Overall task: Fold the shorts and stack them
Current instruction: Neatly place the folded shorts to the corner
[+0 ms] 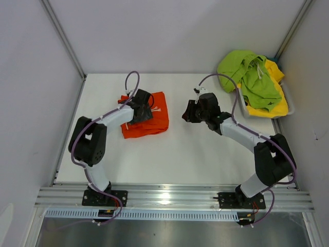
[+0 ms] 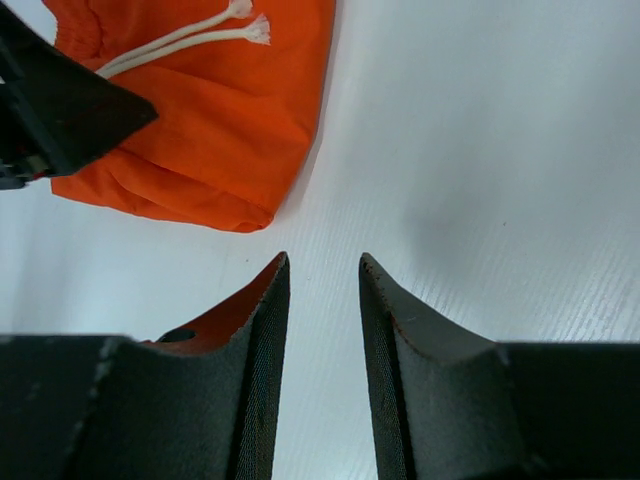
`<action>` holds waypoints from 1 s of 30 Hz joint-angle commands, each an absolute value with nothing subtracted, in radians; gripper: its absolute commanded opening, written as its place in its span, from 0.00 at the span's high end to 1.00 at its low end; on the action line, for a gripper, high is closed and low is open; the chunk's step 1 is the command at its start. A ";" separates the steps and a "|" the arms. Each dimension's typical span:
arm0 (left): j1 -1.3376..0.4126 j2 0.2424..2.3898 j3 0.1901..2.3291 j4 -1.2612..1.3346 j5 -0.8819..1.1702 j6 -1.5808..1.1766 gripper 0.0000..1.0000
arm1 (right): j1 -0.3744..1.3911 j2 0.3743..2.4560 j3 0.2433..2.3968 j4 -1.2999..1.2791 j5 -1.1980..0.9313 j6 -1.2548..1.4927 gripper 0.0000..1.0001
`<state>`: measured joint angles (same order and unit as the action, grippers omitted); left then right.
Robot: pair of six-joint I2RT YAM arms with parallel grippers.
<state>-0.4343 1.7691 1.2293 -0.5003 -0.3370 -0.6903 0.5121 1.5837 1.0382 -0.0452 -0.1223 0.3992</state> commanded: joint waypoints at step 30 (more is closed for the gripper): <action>-0.038 2.374 2.022 -0.742 -0.249 -0.543 0.22 | 0.380 1.425 0.943 0.025 -0.348 0.400 0.64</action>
